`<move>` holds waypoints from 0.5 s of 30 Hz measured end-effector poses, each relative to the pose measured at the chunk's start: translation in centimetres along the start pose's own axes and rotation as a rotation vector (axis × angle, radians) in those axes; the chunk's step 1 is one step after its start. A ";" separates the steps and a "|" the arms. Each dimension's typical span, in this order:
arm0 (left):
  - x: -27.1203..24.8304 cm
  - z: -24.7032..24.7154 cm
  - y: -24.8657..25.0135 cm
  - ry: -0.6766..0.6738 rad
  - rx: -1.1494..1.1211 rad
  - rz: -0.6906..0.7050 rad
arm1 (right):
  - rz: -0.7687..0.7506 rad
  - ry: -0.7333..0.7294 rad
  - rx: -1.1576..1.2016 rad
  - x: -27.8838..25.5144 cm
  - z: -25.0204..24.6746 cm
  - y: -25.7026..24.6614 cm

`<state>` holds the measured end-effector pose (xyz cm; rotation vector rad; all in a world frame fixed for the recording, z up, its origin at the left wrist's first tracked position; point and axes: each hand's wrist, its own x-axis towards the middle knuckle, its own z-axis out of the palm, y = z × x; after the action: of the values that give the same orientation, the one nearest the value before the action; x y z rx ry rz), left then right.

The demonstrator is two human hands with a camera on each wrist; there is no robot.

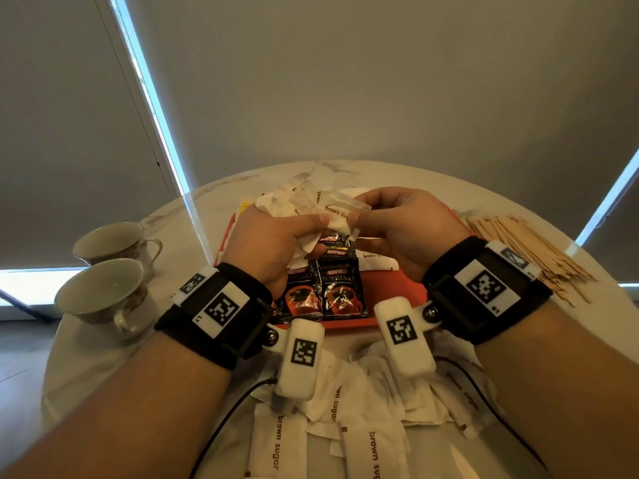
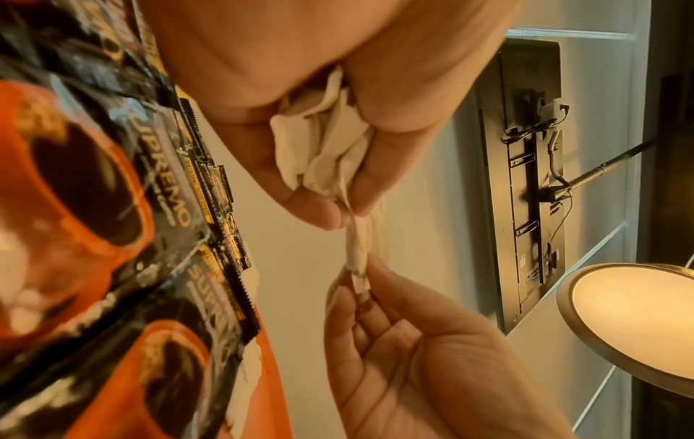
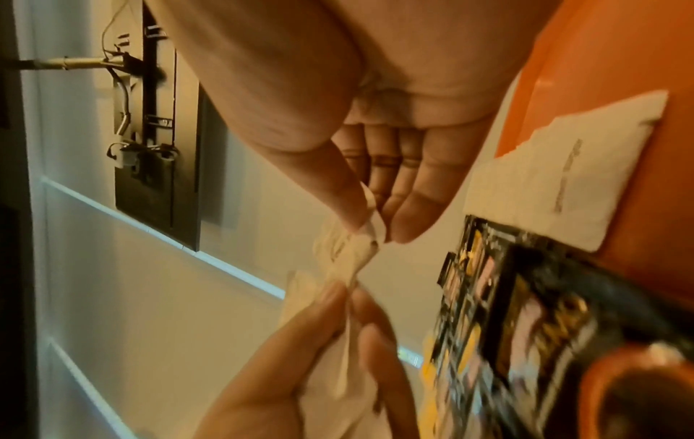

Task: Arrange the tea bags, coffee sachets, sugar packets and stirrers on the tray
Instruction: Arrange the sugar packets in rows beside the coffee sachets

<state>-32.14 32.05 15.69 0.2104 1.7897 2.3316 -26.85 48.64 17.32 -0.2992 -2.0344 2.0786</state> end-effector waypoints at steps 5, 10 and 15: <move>0.7 -0.6 0.3 0.041 -0.021 -0.033 | 0.169 0.185 -0.041 0.7 -2.3 0.4; 1.1 -0.7 -0.1 0.070 -0.050 -0.021 | 0.378 0.210 -0.247 0.5 -4.3 2.0; 1.2 -0.7 -0.3 0.072 -0.060 -0.013 | 0.418 0.172 -0.339 0.6 -4.4 2.1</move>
<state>-33.45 31.75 15.24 0.1064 1.7450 2.4089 -26.19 53.02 15.10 -1.0013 -2.3629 1.8111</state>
